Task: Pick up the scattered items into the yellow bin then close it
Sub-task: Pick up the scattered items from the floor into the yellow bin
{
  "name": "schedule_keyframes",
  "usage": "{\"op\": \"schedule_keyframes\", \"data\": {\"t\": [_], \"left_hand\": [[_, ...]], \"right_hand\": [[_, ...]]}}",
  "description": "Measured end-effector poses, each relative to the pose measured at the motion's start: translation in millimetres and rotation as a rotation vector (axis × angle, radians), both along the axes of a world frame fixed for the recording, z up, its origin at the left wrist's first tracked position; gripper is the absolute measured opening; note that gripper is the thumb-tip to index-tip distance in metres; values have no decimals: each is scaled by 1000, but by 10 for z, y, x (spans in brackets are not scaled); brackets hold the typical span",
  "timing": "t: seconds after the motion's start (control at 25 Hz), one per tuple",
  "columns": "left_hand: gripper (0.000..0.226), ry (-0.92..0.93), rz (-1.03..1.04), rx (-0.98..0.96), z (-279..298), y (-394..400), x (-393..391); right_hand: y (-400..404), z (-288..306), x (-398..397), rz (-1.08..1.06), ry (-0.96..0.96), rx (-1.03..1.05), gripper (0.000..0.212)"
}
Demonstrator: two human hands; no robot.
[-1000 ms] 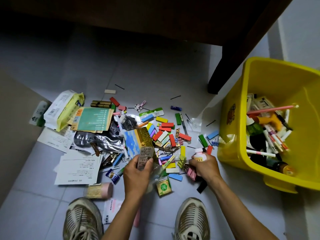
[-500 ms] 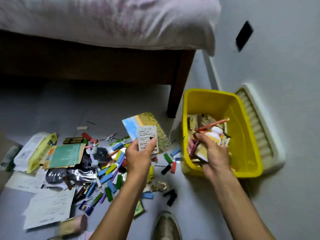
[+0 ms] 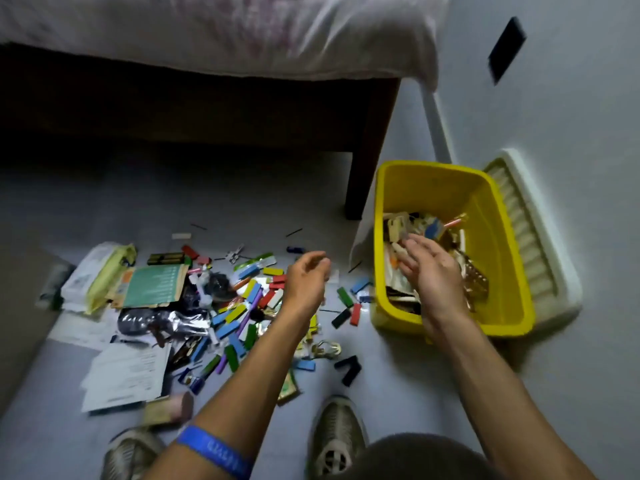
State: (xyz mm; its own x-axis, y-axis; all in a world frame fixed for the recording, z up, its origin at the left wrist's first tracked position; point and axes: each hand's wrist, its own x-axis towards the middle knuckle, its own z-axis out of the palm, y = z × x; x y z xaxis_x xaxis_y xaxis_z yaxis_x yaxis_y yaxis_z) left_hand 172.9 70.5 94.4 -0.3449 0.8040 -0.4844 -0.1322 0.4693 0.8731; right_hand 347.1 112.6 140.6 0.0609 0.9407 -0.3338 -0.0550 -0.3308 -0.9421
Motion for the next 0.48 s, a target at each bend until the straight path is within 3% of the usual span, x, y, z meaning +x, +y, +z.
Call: {"op": "schedule_keyframes", "data": {"t": [0.2,0.28,0.4,0.48], "left_hand": [[16,228,62,-265,-863,-798,-652],[18,283,48,-305,-1119,-1026,-778],[23,374,25,-283,-1327,-1272,-934],[30,427,-38,-275,-1413,-1403,-1003]], "right_hand": [[-598,-828,-814,360,-193,-131,13],[-736,-1210,-965,575,-448,2,17],[-842,-1729,-1127,1115,-960,348,55],[-878,-1947,-1240,1360,-1180,430,66]]}}
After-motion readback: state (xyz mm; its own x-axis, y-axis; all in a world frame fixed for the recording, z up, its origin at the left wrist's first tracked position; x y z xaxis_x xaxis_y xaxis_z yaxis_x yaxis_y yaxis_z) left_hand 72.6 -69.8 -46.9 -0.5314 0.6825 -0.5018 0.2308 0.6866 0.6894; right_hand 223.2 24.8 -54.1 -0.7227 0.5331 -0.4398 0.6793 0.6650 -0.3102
